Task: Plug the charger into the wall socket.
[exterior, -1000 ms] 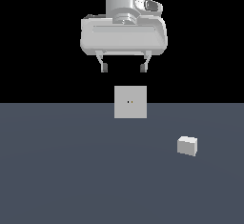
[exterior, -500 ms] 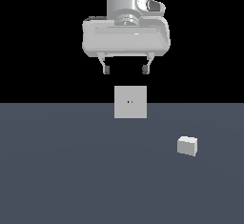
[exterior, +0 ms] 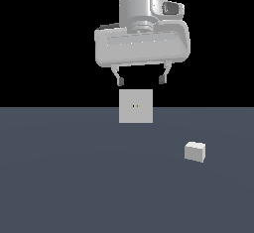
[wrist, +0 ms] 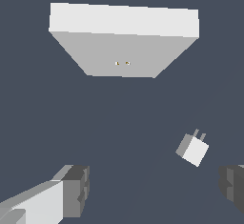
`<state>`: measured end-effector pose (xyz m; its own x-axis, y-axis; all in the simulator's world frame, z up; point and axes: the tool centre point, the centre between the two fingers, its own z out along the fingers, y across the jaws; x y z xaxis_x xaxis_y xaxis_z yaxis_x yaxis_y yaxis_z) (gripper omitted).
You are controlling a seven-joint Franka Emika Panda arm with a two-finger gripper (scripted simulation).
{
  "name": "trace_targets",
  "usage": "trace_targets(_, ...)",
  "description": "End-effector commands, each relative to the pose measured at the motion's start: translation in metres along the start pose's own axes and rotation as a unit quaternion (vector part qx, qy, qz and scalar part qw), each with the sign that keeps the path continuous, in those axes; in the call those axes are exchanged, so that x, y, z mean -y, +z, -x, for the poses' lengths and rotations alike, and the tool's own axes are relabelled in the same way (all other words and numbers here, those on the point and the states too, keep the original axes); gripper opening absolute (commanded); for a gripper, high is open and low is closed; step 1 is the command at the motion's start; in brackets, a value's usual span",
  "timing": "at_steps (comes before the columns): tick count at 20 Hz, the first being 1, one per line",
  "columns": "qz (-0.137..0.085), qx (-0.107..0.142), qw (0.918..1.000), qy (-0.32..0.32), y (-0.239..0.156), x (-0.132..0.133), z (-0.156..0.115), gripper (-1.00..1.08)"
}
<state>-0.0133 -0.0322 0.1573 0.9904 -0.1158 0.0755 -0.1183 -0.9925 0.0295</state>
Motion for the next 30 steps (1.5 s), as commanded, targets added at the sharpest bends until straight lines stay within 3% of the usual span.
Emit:
trace_targets(1, 0.004, -0.014, 0.9997, 0.021, 0.007, -0.008, 0.002, 1.0)
trace_targets(12, 0.024, -0.082, 0.9893, 0.119, 0.042, -0.046, 0.013, 1.0)
trace_targets(22, 0.043, -0.14, 0.9681, 0.203, 0.072, -0.079, 0.024, 1.0)
trace_targets(30, 0.054, -0.171, 0.9522, 0.247, 0.088, -0.097, 0.03, 1.0)
